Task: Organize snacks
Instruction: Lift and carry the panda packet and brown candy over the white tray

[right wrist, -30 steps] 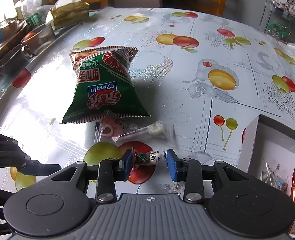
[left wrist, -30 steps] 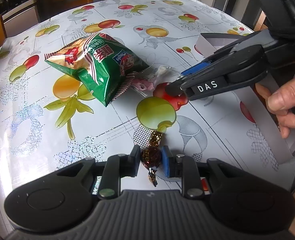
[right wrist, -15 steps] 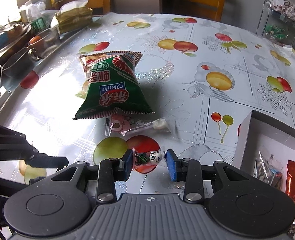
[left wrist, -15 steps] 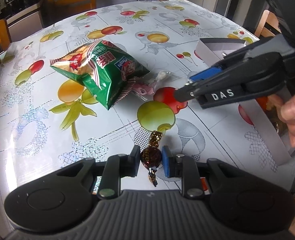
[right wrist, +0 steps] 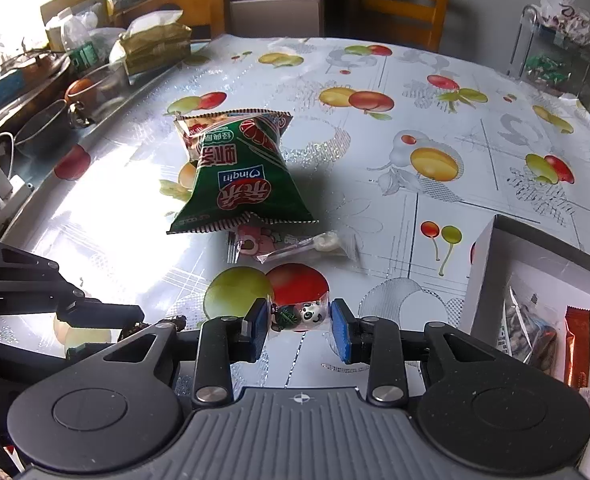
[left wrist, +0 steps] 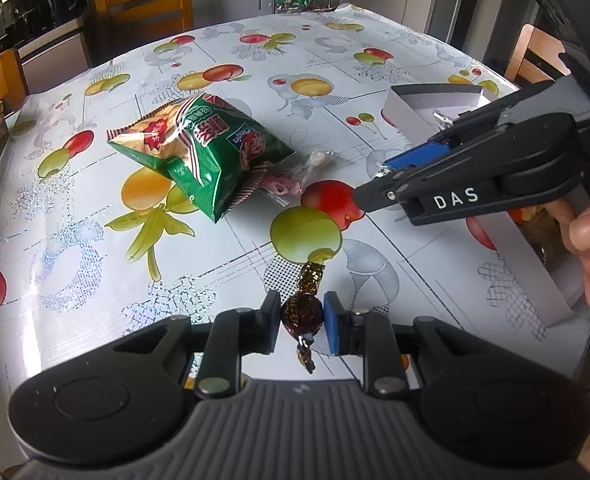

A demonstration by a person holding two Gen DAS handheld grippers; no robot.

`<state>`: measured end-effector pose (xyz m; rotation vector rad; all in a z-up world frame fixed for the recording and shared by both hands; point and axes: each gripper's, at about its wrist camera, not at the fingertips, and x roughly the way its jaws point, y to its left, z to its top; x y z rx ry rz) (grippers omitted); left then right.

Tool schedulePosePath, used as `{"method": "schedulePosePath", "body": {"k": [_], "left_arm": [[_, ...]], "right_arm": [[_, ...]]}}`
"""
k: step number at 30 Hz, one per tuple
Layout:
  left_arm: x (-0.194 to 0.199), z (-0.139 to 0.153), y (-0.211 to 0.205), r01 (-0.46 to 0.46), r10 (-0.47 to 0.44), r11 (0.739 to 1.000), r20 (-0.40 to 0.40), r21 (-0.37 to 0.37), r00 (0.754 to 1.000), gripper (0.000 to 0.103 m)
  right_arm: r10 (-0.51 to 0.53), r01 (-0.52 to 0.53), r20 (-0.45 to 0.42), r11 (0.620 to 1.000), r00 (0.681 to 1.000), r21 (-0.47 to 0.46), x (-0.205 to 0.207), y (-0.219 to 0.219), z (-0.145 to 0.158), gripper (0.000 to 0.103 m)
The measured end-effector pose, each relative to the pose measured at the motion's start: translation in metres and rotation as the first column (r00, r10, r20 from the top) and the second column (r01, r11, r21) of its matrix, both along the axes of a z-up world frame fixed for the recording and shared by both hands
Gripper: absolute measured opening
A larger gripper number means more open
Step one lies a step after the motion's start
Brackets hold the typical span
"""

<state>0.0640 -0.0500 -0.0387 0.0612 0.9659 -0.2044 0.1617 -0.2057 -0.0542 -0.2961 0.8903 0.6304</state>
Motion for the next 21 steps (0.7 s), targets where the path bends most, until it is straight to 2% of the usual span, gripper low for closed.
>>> {"method": "schedulePosePath", "body": {"k": [11, 21], "left_arm": [[-0.006, 0.009, -0.005, 0.013, -0.013, 1.0, 0.033, 0.002, 0.999, 0.02], [-0.002, 0.019, -0.025, 0.072, -0.072, 0.997, 0.067, 0.002, 0.995, 0.02]], "right_arm": [[-0.024, 0.023, 0.034, 1.0, 0.999, 0.019, -0.008, -0.01, 0.014, 0.035], [-0.085, 0.082, 0.071, 0.996, 0.994, 0.042, -0.012, -0.033, 0.03, 0.035]]}}
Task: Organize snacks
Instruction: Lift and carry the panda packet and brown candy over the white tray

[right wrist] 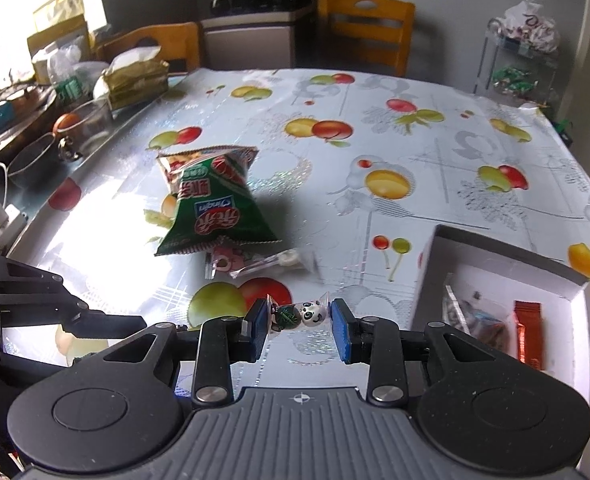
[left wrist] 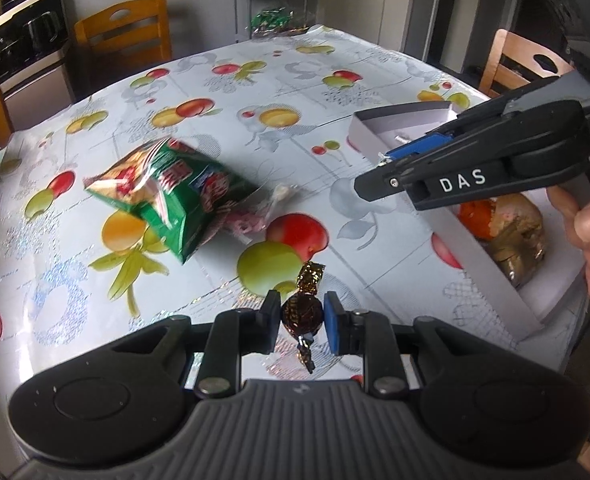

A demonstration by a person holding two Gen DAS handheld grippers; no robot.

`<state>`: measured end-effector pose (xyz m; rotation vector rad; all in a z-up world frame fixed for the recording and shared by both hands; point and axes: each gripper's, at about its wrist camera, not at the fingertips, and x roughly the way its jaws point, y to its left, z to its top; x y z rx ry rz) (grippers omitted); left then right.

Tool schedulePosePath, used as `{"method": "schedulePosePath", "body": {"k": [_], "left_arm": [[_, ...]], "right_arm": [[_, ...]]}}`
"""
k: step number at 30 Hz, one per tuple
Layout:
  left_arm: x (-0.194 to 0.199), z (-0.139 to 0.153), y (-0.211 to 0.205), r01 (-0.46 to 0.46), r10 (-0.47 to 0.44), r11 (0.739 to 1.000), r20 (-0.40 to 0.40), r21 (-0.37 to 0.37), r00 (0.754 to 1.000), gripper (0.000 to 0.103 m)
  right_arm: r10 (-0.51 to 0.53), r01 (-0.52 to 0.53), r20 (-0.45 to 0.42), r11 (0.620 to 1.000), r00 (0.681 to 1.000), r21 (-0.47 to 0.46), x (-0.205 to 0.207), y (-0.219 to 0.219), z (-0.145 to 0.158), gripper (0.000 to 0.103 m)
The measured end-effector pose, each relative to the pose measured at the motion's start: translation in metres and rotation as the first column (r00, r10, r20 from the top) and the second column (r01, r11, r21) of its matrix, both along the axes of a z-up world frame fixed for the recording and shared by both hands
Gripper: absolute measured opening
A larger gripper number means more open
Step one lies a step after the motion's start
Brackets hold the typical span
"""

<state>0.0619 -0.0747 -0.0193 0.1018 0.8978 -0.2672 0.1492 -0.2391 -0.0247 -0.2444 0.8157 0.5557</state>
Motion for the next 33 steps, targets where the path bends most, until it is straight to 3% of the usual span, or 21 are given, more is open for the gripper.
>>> {"method": "schedulePosePath", "body": {"k": [16, 33], "left_arm": [[0.015, 0.015, -0.041, 0.126, -0.126, 0.992, 0.046, -0.006, 0.991, 0.02], [0.031, 0.028, -0.081, 0.204, -0.201, 0.979, 0.077, -0.025, 0.976, 0.02]], "right_arm": [[-0.113, 0.112, 0.037, 0.994, 0.993, 0.015, -0.005, -0.046, 0.015, 0.035], [-0.208, 0.207, 0.053, 0.978, 0.977, 0.028, -0.01, -0.089, 0.019, 0.035]]}}
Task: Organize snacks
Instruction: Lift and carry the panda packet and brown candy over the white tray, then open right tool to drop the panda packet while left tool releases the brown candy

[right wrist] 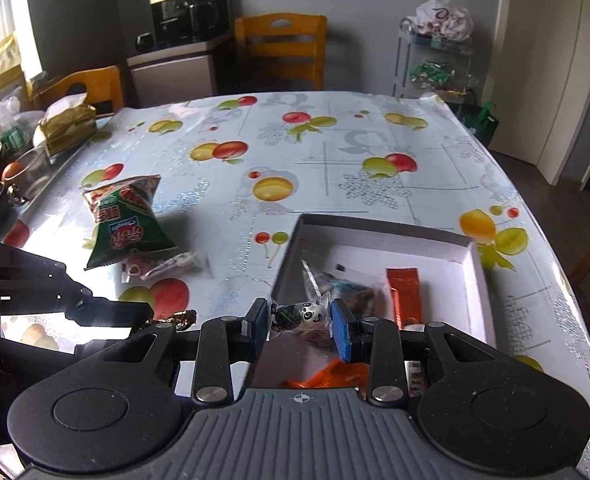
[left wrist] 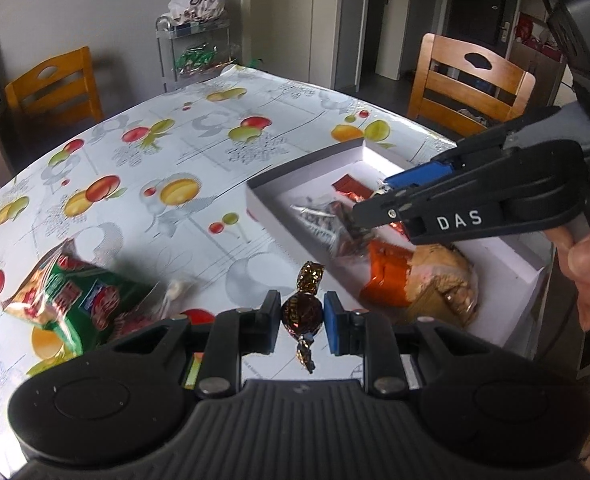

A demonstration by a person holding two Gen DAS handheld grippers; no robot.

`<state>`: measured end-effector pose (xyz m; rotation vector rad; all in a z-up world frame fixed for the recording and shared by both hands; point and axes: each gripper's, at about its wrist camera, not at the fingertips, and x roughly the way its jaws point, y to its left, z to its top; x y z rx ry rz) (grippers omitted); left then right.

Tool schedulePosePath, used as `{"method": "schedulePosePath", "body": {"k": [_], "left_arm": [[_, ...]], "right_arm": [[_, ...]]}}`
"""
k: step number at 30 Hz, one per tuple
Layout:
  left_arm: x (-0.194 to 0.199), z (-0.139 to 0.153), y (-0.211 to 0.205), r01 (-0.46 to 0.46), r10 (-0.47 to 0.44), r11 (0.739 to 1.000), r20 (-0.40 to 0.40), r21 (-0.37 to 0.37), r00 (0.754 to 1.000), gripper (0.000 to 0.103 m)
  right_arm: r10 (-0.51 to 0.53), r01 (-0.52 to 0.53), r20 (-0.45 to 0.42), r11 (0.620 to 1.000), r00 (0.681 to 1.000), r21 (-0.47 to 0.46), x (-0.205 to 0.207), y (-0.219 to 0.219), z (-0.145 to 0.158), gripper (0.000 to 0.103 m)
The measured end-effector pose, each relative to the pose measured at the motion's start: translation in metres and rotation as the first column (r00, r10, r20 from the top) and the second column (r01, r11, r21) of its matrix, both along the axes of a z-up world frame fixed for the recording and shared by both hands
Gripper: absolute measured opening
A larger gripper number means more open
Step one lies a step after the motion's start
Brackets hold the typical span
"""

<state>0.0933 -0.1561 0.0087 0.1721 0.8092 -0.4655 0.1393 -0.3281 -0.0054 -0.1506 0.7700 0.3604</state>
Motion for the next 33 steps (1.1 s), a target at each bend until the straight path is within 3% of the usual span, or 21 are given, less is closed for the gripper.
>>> {"method": "schedulePosePath", "body": {"k": [33], "left_arm": [[0.022, -0.009, -0.058, 0.123, -0.123, 0.992, -0.017, -0.024, 0.992, 0.02]], "right_arm": [[-0.12, 0.12, -0.032, 0.993, 0.992, -0.011, -0.005, -0.053, -0.009, 0.035]]}}
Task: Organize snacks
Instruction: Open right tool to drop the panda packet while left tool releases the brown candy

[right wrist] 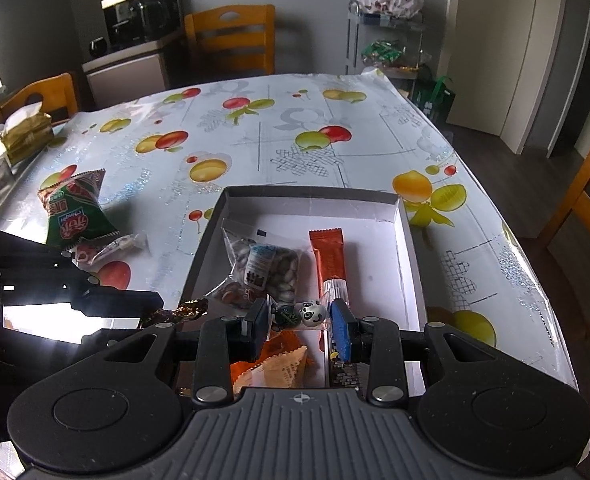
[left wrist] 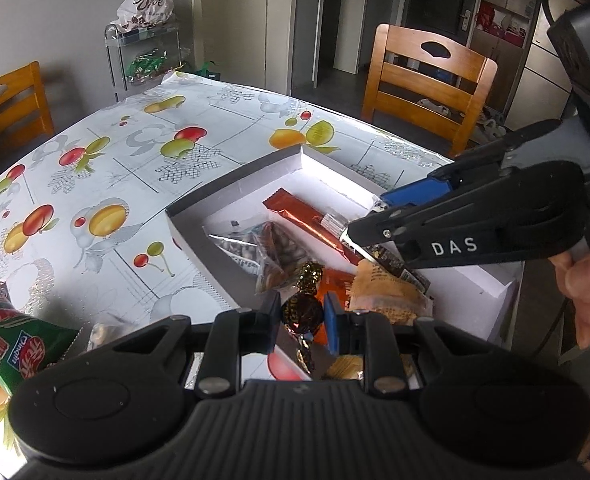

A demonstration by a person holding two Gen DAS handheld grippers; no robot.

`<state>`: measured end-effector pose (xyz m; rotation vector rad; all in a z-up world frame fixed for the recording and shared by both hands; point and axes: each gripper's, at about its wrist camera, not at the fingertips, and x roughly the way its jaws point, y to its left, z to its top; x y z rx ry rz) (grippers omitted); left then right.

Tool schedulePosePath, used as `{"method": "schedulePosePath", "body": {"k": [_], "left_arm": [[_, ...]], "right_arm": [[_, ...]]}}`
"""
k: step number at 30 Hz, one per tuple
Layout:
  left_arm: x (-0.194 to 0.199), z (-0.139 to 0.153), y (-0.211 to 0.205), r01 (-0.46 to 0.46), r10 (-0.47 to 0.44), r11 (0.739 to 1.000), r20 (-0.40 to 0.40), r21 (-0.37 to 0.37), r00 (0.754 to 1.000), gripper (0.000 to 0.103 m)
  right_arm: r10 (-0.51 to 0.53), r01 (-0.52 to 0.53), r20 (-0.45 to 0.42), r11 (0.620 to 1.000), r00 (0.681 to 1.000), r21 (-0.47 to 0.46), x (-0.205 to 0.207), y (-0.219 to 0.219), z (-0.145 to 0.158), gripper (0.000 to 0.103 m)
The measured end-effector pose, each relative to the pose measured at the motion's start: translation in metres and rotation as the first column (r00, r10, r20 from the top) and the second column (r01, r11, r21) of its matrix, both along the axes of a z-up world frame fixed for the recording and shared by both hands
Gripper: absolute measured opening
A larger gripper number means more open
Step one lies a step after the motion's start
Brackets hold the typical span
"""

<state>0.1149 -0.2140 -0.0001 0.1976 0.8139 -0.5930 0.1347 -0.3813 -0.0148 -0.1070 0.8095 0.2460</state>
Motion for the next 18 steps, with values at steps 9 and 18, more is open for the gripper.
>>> {"method": "schedulePosePath", "body": {"k": [9, 18], "left_arm": [[0.007, -0.003, -0.007, 0.004, -0.004, 1.0, -0.006, -0.003, 1.0, 0.02], [0.013, -0.006, -0.012, 0.008, -0.008, 1.0, -0.017, -0.004, 1.0, 0.02]], "right_arm": [[0.003, -0.003, -0.01, 1.0, 1.0, -0.005, 0.004, -0.002, -0.002, 0.035], [0.009, -0.009, -0.017, 1.0, 1.0, -0.009, 0.009, -0.003, -0.003, 0.035]]}}
